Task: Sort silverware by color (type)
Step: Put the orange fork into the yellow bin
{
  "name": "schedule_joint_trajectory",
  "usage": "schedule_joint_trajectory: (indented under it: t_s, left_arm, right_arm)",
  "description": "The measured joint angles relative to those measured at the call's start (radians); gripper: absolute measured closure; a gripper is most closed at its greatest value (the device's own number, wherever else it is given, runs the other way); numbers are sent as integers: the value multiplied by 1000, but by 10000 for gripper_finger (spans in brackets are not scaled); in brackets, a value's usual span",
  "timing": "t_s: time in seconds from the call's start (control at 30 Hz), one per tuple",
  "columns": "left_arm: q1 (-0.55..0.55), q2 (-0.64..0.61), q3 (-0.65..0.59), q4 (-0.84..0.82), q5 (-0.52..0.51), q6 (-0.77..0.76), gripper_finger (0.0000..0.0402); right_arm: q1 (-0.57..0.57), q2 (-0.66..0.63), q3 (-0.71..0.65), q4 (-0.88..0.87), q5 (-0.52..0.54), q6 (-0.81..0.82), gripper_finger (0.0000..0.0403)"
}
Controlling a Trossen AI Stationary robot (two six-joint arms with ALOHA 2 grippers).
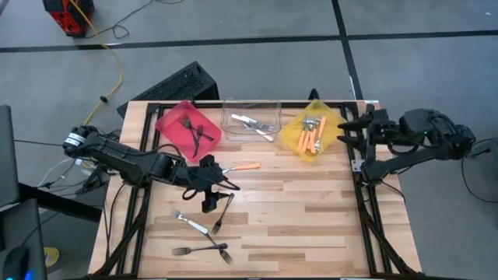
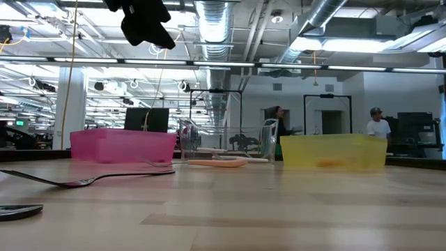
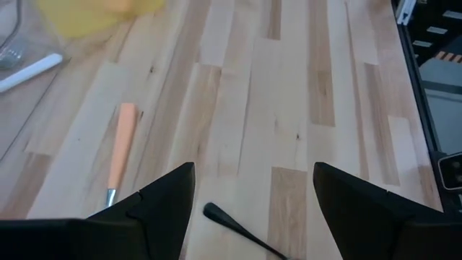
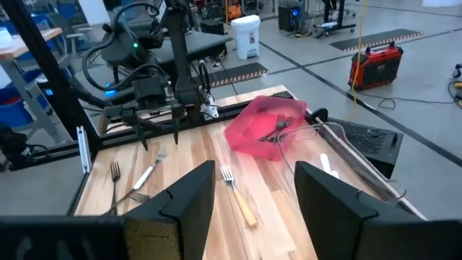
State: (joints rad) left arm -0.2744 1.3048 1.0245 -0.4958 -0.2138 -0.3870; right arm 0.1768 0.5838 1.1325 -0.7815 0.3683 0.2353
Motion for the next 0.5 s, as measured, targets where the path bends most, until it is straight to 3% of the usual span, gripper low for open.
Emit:
schedule_joint_trajectory:
  t_s: [0.13, 0.33, 0.5]
  left_arm:
    - [1, 0, 0, 0, -1, 0, 136]
    - [0, 0, 0, -1, -2, -8, 136]
    - [0, 0, 0, -1, -30, -5, 136]
  right_arm:
    - [0, -23, -86, 58, 3, 13, 186]
    - [0, -86, -298, 320, 64, 54, 186]
    - [0, -107, -372, 474, 78, 59, 186]
